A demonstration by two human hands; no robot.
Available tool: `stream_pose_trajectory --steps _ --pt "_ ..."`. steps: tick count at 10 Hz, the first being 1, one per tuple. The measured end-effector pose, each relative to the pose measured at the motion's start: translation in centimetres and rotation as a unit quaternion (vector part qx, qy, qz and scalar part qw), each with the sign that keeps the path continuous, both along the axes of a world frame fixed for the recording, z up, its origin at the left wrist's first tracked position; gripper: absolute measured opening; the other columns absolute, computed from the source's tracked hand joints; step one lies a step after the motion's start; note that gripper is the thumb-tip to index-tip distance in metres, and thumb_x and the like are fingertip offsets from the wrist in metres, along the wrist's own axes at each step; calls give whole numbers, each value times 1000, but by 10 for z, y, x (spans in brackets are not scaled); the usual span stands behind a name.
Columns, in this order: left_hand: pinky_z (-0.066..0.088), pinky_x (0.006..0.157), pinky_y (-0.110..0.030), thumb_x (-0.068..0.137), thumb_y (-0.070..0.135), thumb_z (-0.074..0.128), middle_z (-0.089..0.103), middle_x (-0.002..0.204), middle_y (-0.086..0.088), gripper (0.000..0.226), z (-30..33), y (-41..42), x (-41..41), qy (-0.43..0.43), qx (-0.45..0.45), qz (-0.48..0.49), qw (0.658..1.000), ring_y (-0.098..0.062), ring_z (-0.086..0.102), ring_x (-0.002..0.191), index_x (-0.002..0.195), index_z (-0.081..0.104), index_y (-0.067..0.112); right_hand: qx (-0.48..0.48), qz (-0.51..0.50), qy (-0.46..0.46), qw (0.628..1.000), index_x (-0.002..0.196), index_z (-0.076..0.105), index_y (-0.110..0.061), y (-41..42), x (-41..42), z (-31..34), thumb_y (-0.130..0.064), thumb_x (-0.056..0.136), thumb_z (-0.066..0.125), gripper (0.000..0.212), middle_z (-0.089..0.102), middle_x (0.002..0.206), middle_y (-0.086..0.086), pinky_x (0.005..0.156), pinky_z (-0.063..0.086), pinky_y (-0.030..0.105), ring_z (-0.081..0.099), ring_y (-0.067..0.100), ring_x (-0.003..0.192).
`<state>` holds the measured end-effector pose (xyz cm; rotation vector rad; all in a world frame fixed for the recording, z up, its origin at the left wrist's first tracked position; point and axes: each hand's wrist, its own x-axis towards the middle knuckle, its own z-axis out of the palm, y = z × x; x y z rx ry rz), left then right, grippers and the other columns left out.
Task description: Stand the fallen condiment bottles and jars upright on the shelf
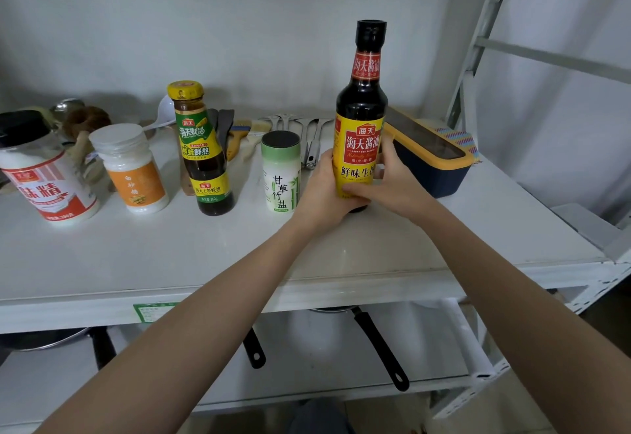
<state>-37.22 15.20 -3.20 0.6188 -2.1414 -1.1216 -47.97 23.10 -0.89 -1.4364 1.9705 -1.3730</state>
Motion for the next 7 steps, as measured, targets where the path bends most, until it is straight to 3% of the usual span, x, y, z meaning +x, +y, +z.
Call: stream_pose_trajectory --steps 2,5,7 --pt "41 87 -21 67 16 82 55 131 -5 89 -1 2 1 0 -2 3 1000 -14 54 112 138 29 12 5 -8 15 1000 141 21 -23 2 1 1 -18 73 76 87 48 127 -8 81 44 16 48 7 109" --pt "43 91 -24 67 17 82 52 134 -5 93 0 3 0 -14 1 -3 1000 -17 53 116 140 24 13 7 -5 17 1000 142 20 -22 1 -1 -1 -19 73 76 89 46 138 -1 91 43 26 45 7 113" --pt "40 100 -30 72 19 78 41 146 -6 108 2 7 8 -47 -11 15 999 -22 46 129 149 1 10 15 -8 16 1000 145 15 -21 5 3 4 -16 74 76 94 42 143 1 96 43 29 45 11 120"
